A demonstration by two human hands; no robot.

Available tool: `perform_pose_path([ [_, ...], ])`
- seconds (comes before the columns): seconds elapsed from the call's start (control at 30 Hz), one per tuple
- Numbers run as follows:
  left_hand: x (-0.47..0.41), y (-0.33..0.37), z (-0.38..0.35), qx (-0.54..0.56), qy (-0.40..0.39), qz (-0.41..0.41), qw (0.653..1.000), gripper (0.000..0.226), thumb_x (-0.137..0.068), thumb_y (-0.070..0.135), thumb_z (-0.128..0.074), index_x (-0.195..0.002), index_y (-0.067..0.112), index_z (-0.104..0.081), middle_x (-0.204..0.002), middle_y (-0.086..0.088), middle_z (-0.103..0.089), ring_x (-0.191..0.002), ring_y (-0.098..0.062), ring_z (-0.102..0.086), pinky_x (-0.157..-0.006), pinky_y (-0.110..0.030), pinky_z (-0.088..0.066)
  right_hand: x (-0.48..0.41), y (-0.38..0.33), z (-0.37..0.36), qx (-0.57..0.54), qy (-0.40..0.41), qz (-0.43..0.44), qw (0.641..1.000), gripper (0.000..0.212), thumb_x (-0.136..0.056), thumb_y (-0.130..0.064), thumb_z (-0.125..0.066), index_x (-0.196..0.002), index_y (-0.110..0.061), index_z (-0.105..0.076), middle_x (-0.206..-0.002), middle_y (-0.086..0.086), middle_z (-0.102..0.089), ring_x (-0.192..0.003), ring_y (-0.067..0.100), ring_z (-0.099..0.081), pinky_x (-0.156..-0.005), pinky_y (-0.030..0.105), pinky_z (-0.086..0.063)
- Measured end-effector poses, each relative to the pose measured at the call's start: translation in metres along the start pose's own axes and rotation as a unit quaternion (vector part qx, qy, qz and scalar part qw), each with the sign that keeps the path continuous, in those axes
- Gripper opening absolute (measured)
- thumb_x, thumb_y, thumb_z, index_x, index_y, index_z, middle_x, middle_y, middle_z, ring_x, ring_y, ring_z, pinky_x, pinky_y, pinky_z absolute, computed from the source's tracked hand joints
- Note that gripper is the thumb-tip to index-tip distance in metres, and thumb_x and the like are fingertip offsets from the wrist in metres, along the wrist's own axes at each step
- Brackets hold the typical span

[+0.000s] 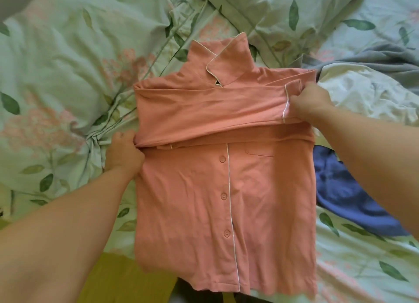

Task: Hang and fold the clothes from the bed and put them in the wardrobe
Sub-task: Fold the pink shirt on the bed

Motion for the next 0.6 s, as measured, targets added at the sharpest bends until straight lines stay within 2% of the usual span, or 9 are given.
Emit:
perform_pose_path([
  [0.07, -0.003, -0.005, -0.007, 0.042, -0.027, 0.089, 0.995, 0.021, -0.076, -0.006, -0.055, -0.088, 0.011, -0.057, -0.103, -0.021, -0.062, -0.083, -0.036, -0.054, -0.071, -0.037, -0.04, 0.007, 0.0, -0.011, 0.042, -0.038, 0.004, 0.998, 0.018, -0.083, -0.015, -0.066, -0.097, -0.01, -0.056, -0.098, 0.013, -0.062, -0.089, 0.033, -0.058, -0.072, 0.031, -0.042],
  [0.1, -0.009, -0.005, -0.009, 0.059, -0.037, 0.128, 0.989, 0.017, -0.079, -0.003, -0.055, -0.089, 0.011, -0.06, -0.104, -0.02, -0.065, -0.086, -0.036, -0.056, -0.072, -0.036, -0.042, 0.009, 0.001, -0.015, 0.055, -0.048, -0.002, 0.997, 0.027, -0.081, -0.01, -0.068, -0.104, -0.009, -0.053, -0.107, 0.016, -0.062, -0.093, 0.034, -0.059, -0.073, 0.032, -0.042],
  [0.17, -0.024, 0.0, -0.013, 0.025, -0.08, 0.192, 0.978, 0.022, -0.089, 0.008, -0.057, -0.108, 0.005, -0.066, -0.12, -0.022, -0.066, -0.104, -0.04, -0.062, -0.083, -0.039, -0.048, 0.009, 0.003, -0.017, 0.072, -0.042, -0.023, 0.996, 0.053, -0.079, -0.01, -0.071, -0.125, -0.006, -0.044, -0.122, 0.018, -0.06, -0.109, 0.036, -0.061, -0.078, 0.036, -0.045],
  [0.23, -0.041, 0.013, -0.008, -0.052, -0.1, 0.233, 0.966, 0.043, -0.097, 0.017, -0.053, -0.135, -0.002, -0.056, -0.142, -0.023, -0.054, -0.13, -0.041, -0.053, -0.103, -0.044, -0.044, 0.008, -0.002, -0.014, 0.118, -0.014, -0.023, 0.993, 0.06, -0.08, -0.013, -0.071, -0.129, -0.01, -0.037, -0.126, 0.016, -0.058, -0.115, 0.038, -0.06, -0.082, 0.041, -0.044],
  [0.27, -0.05, 0.022, -0.001, -0.061, -0.074, 0.235, 0.967, 0.049, -0.096, 0.02, -0.054, -0.14, 0.001, -0.051, -0.147, -0.022, -0.05, -0.135, -0.041, -0.049, -0.108, -0.047, -0.041, 0.006, -0.006, -0.012, 0.144, 0.003, -0.011, 0.989, 0.062, -0.08, -0.016, -0.072, -0.131, -0.012, -0.035, -0.129, 0.016, -0.055, -0.117, 0.038, -0.057, -0.082, 0.043, -0.043],
  [0.33, -0.064, 0.041, 0.022, -0.042, 0.015, 0.19, 0.981, 0.057, -0.087, 0.024, -0.061, -0.14, 0.006, -0.049, -0.146, -0.019, -0.048, -0.133, -0.042, -0.049, -0.108, -0.052, -0.041, 0.001, -0.014, -0.007, 0.211, 0.037, 0.031, 0.976, 0.079, -0.078, -0.024, -0.077, -0.141, -0.015, -0.03, -0.142, 0.019, -0.041, -0.128, 0.04, -0.045, -0.093, 0.047, -0.041],
  [0.4, -0.078, 0.061, 0.042, -0.048, 0.058, 0.086, 0.993, 0.062, -0.083, 0.025, -0.06, -0.141, 0.008, -0.044, -0.147, -0.019, -0.044, -0.131, -0.043, -0.049, -0.106, -0.051, -0.041, -0.007, -0.021, -0.001, 0.265, 0.051, 0.081, 0.959, 0.096, -0.071, -0.023, -0.079, -0.149, -0.02, -0.023, -0.15, 0.02, -0.028, -0.137, 0.039, -0.031, -0.106, 0.051, -0.032],
  [0.53, -0.111, 0.094, 0.05, -0.046, -0.046, -0.084, 0.994, 0.081, -0.075, 0.015, -0.07, -0.148, 0.011, -0.035, -0.15, -0.016, -0.036, -0.132, -0.04, -0.047, -0.108, -0.046, -0.043, -0.027, -0.028, 0.0, 0.294, -0.012, 0.126, 0.947, 0.109, -0.074, -0.019, -0.071, -0.161, -0.025, -0.004, -0.167, 0.008, -0.011, -0.153, 0.037, -0.007, -0.119, 0.06, -0.012],
  [0.6, -0.12, 0.104, 0.047, -0.064, -0.113, -0.115, 0.985, 0.092, -0.07, 0.013, -0.077, -0.151, 0.012, -0.033, -0.151, -0.017, -0.04, -0.132, -0.039, -0.048, -0.109, -0.044, -0.044, -0.031, -0.032, -0.002, 0.317, -0.033, 0.136, 0.938, 0.109, -0.073, -0.021, -0.074, -0.16, -0.023, -0.008, -0.162, 0.013, -0.023, -0.152, 0.037, -0.011, -0.119, 0.063, -0.012],
])
Point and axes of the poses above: each hand's wrist, its own x-axis away from the middle knuckle, its own z-axis out of the back of the hand, y = z × x, the point moved 4 cm from there along -x, towards the middle knuckle
